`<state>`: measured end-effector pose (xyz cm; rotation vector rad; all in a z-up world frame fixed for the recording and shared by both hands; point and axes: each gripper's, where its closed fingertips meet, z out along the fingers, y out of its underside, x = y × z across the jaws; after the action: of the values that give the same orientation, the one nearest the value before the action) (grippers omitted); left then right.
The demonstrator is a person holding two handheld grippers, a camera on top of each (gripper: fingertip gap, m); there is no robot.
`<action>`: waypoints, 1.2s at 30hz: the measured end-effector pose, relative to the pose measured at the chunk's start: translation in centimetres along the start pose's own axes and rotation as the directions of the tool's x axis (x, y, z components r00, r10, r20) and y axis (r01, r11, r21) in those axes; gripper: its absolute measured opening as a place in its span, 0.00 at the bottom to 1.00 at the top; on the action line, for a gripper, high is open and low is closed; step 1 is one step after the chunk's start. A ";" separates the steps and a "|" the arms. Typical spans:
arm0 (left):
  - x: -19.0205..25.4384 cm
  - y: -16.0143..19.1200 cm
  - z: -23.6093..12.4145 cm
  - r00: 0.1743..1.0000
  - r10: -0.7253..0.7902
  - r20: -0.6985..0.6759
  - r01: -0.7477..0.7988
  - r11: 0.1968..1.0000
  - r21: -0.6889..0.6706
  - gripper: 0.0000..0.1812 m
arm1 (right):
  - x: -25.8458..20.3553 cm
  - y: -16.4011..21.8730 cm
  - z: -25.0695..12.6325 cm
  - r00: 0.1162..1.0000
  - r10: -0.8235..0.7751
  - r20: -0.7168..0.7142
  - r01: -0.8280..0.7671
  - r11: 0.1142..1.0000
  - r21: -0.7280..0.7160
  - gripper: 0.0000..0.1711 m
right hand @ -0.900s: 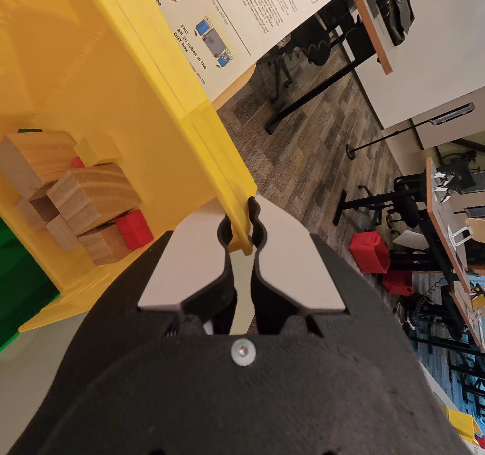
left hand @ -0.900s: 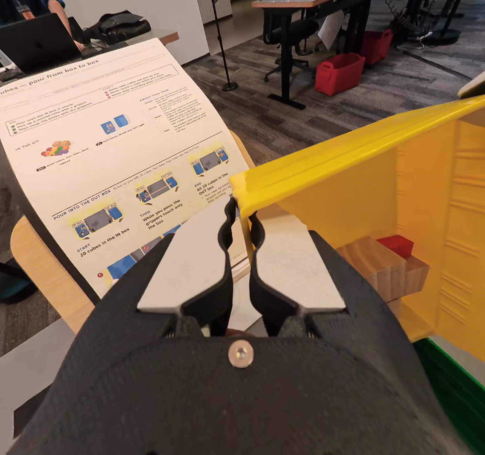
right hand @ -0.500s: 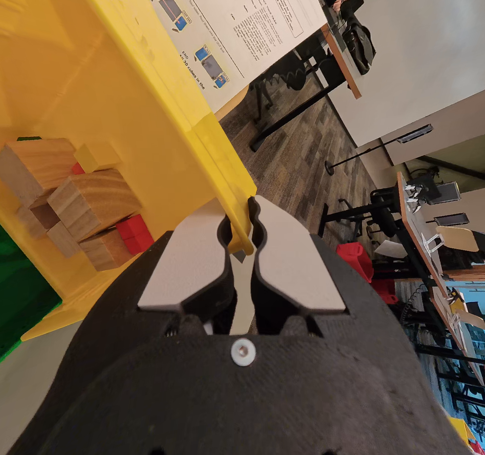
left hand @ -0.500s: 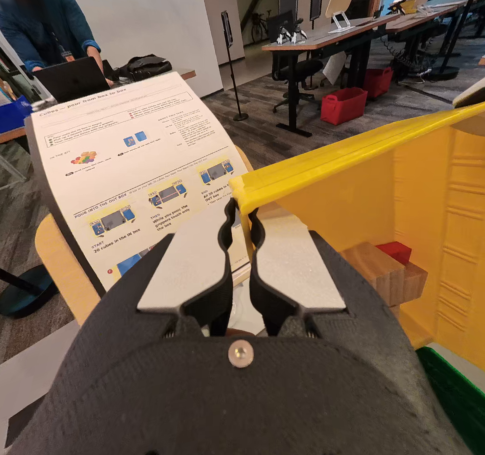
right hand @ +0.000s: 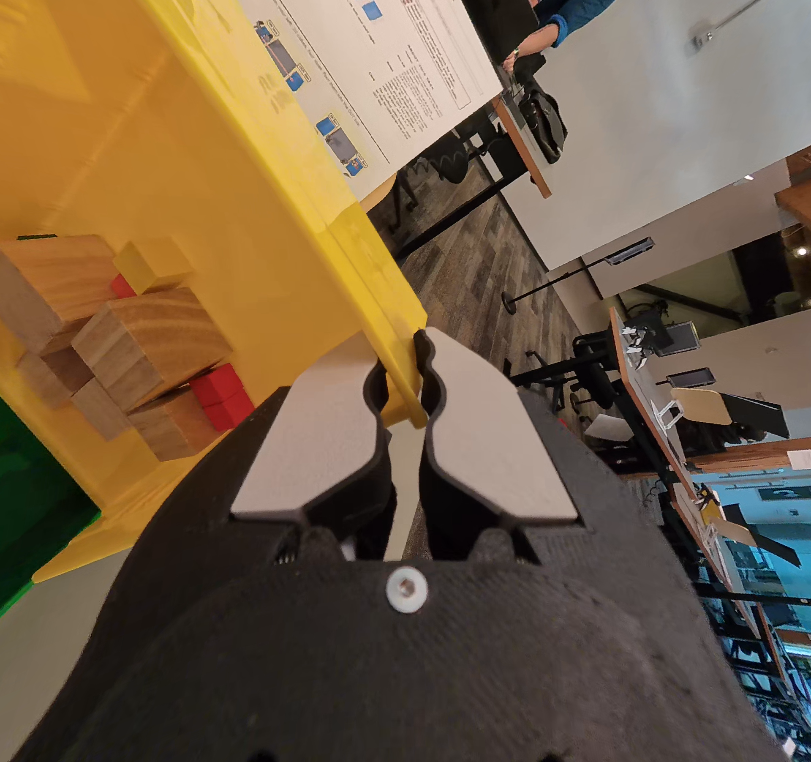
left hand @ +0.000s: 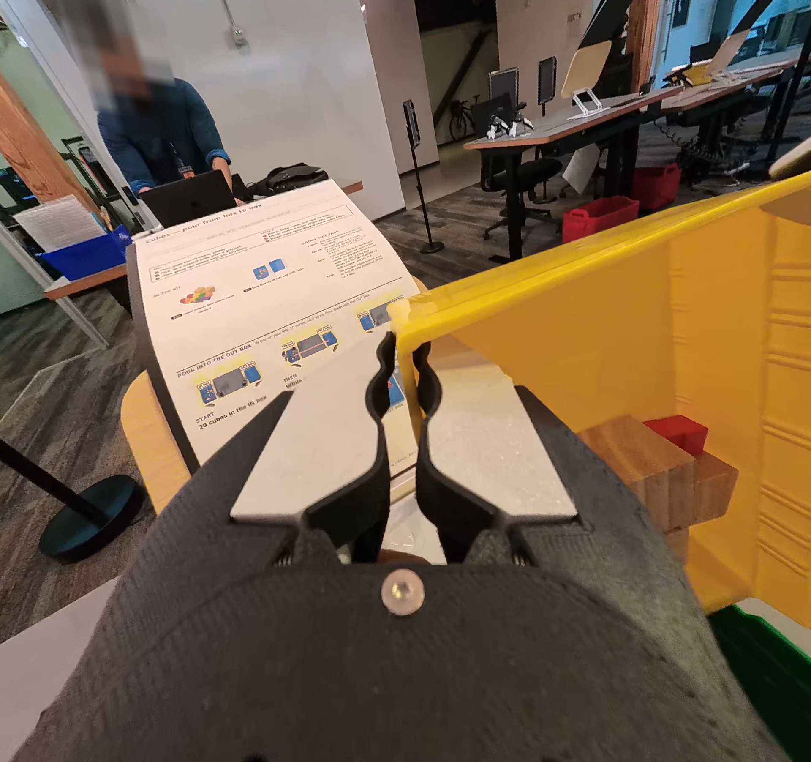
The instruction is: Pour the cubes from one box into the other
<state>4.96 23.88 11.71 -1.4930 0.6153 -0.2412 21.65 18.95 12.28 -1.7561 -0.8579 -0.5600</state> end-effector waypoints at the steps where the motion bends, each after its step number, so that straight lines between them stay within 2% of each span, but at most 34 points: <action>1: 0.0 -0.1 -0.2 1.000 0.002 0.005 -0.002 1.000 0.014 0.04 | 0.0 0.0 -0.2 1.000 0.000 -0.005 0.000 1.000 0.003 0.04; 12: 0.5 0.5 -1.4 0.999 0.001 0.032 -0.003 0.998 0.070 0.04 | -1.0 0.3 -0.8 0.999 0.000 -0.035 0.001 0.999 0.036 0.03; 24: 0.4 -0.9 -2.7 0.996 0.015 0.083 -0.028 0.988 0.153 0.04 | -0.6 -0.4 -1.9 0.995 -0.009 -0.095 0.018 0.996 0.088 0.03; 36: 0.8 -0.5 -3.0 0.996 0.007 0.094 -0.023 0.985 0.170 0.04 | -0.9 -0.1 -2.3 0.994 -0.014 -0.106 0.024 0.995 0.096 0.04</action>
<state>4.16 20.82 12.10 -1.3260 0.5179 -0.2065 21.06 16.57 12.48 -1.6173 -0.8154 -0.6086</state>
